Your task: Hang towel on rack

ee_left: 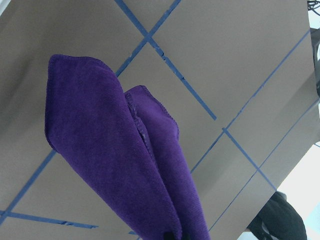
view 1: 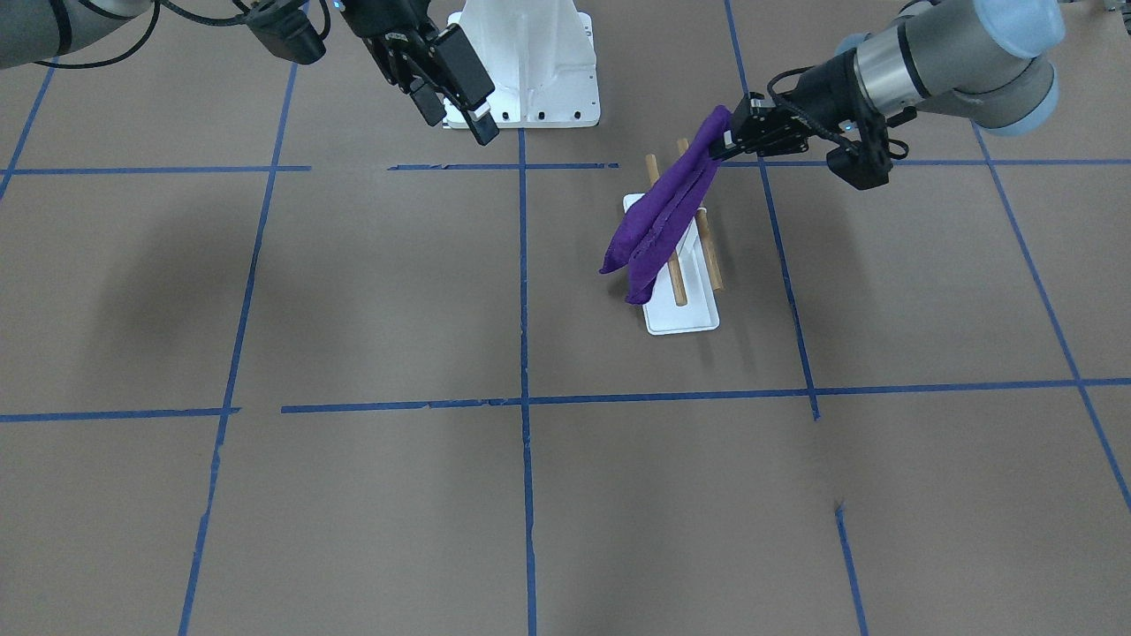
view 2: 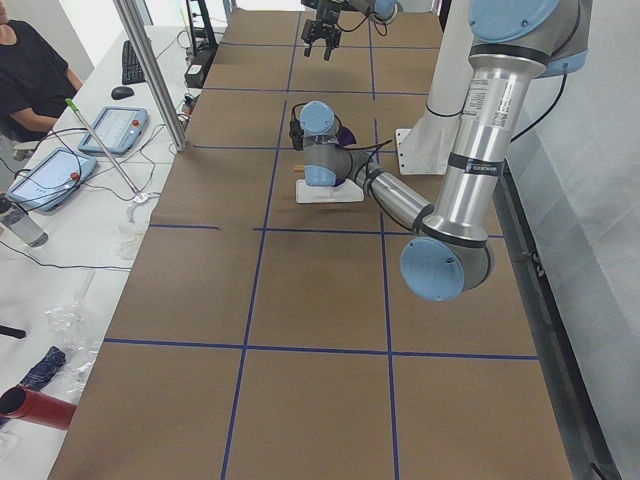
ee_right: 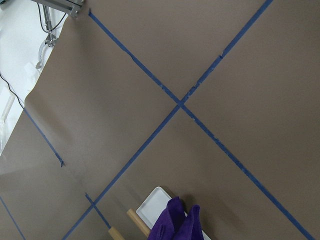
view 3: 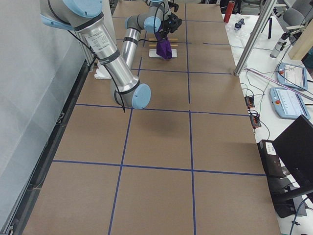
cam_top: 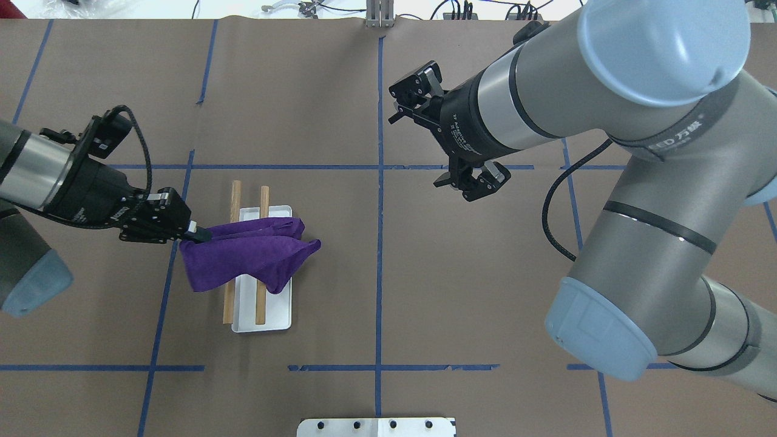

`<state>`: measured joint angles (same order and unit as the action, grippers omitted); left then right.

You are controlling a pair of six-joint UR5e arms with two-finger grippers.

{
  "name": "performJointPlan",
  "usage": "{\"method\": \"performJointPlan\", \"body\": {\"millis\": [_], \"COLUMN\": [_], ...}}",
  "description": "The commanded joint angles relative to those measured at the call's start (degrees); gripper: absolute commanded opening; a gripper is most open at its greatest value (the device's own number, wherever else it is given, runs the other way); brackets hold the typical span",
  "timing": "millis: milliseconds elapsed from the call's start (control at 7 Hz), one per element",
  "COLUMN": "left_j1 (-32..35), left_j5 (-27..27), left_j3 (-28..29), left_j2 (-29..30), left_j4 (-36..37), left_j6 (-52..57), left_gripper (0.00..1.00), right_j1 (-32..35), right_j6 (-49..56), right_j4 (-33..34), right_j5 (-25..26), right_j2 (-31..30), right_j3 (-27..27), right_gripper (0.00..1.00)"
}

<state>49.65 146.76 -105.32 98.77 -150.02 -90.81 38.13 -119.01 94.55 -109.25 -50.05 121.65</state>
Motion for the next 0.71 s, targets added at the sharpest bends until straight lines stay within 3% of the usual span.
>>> {"method": "performJointPlan", "body": {"millis": [0,429,571], "left_j1": [3.87,3.53,3.53], "left_j5": [3.87,3.19,2.75], "left_j3": [3.0,6.96,8.89], "left_j2": [-2.26,-1.83,-1.56], "left_j4": [-1.94,-1.94,-2.03], "left_j6": [5.02,5.03,5.11], "left_gripper": [0.0,0.0,0.78], "right_j1": [-0.07,0.02,0.02], "right_j6": [0.19,0.19,0.27], "right_j4": [0.02,0.02,0.02], "right_j5": [0.0,0.0,0.0], "right_j2": [-0.14,-0.4,-0.4], "right_j3": [-0.01,0.08,0.08], "right_gripper": [1.0,1.0,1.0]}}
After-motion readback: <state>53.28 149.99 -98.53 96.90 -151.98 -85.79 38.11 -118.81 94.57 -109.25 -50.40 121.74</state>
